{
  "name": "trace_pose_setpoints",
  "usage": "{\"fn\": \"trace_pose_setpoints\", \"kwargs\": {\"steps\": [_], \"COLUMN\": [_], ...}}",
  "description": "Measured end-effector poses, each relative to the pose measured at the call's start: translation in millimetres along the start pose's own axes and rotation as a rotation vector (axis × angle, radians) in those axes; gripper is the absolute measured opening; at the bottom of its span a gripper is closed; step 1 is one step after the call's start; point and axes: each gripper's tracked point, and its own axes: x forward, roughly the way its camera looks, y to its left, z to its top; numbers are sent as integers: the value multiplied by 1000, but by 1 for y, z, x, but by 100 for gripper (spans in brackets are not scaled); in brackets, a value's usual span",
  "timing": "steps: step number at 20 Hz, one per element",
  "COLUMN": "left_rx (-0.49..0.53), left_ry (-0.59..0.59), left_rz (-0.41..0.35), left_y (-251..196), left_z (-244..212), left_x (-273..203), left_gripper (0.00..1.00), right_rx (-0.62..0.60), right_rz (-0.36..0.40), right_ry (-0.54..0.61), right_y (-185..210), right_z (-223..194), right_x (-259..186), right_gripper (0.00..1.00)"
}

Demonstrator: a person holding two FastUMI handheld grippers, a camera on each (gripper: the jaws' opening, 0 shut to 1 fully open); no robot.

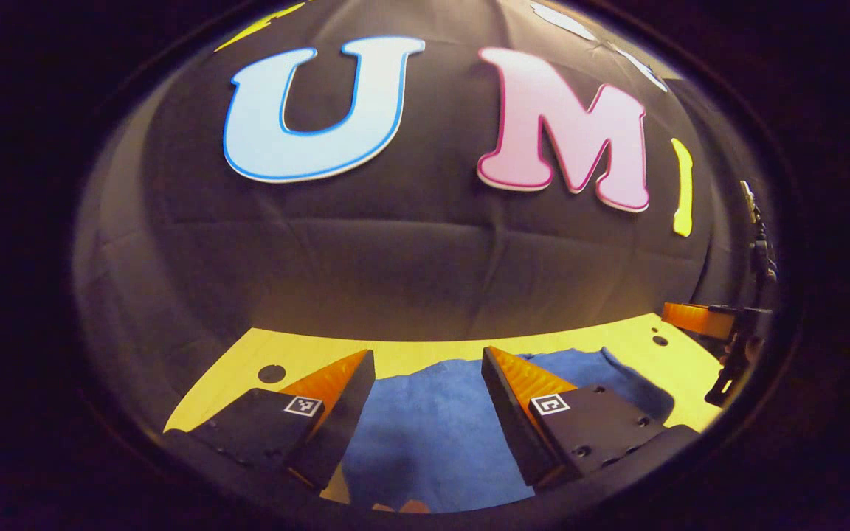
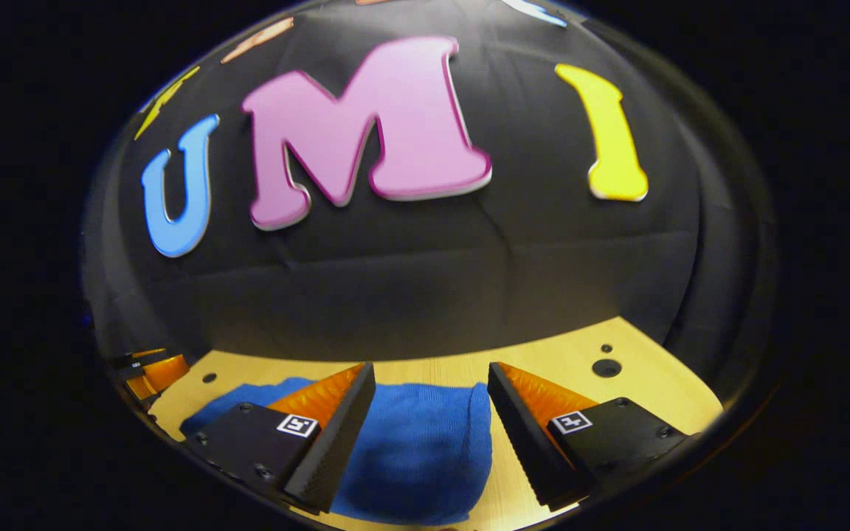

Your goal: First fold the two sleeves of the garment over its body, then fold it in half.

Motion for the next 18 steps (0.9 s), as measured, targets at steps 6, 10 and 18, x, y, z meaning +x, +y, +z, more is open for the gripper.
{"fn": "trace_pose_setpoints", "kwargs": {"steps": [6,10,18], "left_rx": [127,96,121], "left_ry": [-315,-409,-381], "left_rz": [34,-23,-64], "left_y": [-54,-84,-87], "left_z": [38,42,33], "left_x": [-165,-274,-391], "left_gripper": [83,82,82], "right_rx": [-132,-70,-150], "right_rz": [-1,86,150], "right_ry": [-229,-276,-284], "right_y": [34,78,127], "right_z": [56,61,74], "right_x": [-154,-260,-389], "right_gripper": [96,97,97]}}
